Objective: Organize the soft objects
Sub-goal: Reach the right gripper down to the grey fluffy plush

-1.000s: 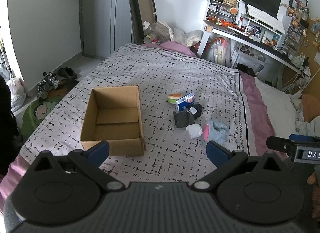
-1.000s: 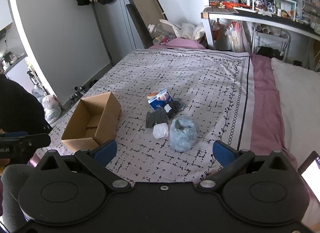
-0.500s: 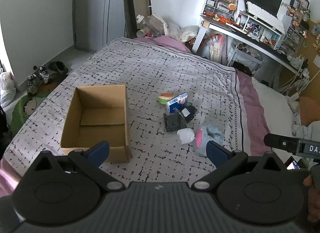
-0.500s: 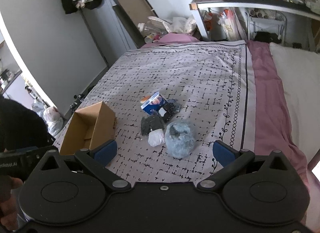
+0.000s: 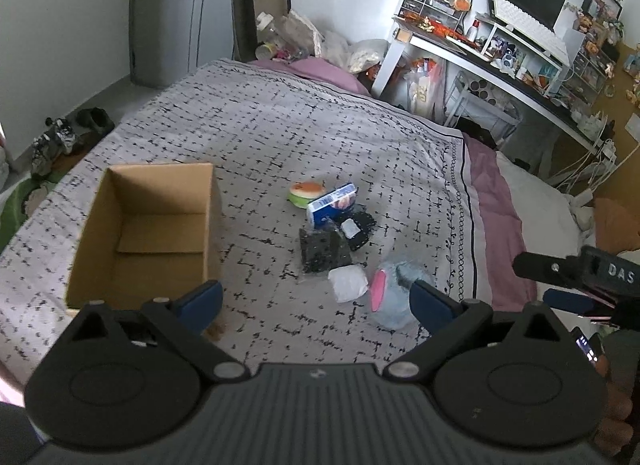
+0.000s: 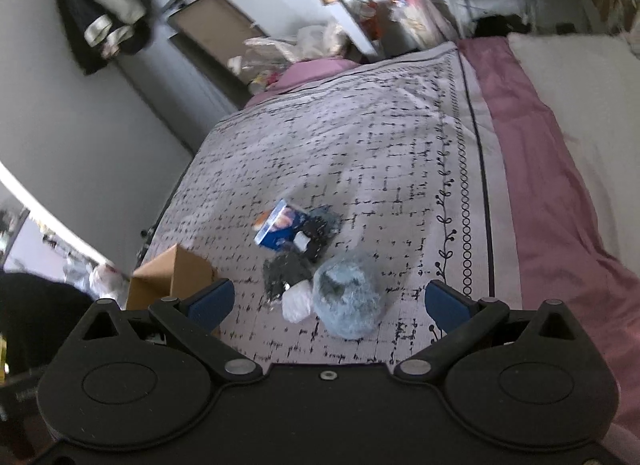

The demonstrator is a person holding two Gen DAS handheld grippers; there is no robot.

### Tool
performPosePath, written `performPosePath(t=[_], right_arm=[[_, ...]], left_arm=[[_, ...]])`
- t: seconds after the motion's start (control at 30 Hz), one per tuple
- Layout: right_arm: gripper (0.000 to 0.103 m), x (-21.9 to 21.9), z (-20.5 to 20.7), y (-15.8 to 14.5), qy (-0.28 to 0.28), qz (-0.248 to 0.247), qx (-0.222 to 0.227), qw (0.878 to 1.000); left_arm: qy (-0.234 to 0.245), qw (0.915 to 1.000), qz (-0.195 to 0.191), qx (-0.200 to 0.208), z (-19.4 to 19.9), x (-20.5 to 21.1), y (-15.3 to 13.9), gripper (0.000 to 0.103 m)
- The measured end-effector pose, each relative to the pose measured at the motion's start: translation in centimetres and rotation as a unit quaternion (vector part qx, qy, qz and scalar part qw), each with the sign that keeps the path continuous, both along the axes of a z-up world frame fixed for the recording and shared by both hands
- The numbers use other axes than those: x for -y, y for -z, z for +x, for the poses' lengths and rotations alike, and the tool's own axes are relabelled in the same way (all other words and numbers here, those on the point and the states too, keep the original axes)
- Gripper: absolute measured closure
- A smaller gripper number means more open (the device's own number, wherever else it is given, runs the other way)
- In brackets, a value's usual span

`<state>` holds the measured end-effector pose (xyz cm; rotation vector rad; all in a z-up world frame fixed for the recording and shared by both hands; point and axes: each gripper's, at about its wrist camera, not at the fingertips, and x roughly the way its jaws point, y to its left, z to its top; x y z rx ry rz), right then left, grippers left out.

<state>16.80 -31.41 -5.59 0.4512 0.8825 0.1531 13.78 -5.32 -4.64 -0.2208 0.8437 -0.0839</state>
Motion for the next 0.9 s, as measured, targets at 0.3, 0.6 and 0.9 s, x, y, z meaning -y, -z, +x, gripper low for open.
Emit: performPosePath(t=[0.3,0.6,0.9], right_arm=[[0.017,0.2,2.5,3.2,0.043,0.034,-0.038,0.998],[0.035,1.2,4.1,6.3,0.059,0.070,-0.074,0.993],[0.056,2.5,5.4,9.5,0.077,0.140,-0.113,0.981]], left_arm=[[0.019,0.9993,-0.031,-0.009,3.1,1.5,2.0,0.008],[0.028,0.9973,-0.063,-0.027,6.2,2.5,4.2,0.018],[0.034,0.9924,-0.100,-0.064,8.9,3.7,7.3,0.039]])
